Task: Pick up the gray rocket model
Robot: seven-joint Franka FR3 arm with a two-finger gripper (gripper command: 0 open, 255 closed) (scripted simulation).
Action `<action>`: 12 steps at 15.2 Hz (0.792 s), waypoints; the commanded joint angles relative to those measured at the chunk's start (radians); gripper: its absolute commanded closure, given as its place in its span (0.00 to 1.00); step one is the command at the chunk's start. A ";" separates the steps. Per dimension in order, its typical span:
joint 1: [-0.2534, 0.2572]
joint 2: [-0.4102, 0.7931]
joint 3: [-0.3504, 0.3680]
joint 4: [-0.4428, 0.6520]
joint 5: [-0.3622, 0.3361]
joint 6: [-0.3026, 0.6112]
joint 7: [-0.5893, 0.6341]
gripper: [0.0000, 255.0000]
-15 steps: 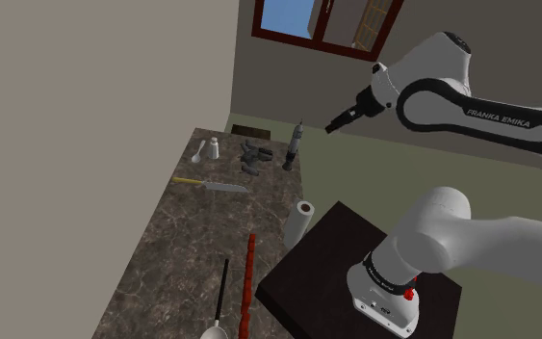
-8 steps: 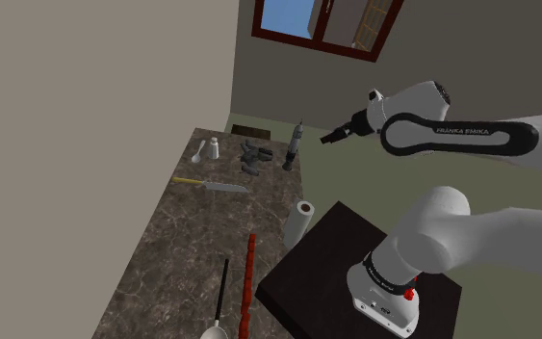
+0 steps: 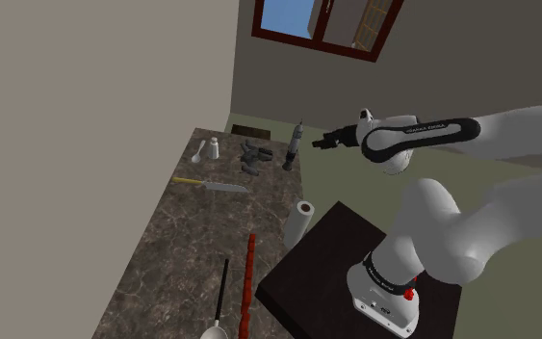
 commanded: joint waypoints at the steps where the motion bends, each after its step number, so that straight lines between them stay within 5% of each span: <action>1: 0.174 -0.055 -0.215 0.053 -0.022 0.080 -0.102 0.00; 3: 0.297 -0.149 -0.361 0.120 -0.052 0.120 -0.182 0.00; 6: 0.414 -0.321 -0.502 0.236 -0.111 0.135 -0.284 0.00; 12: 0.516 -0.718 -0.599 0.514 -0.248 0.030 -0.451 0.00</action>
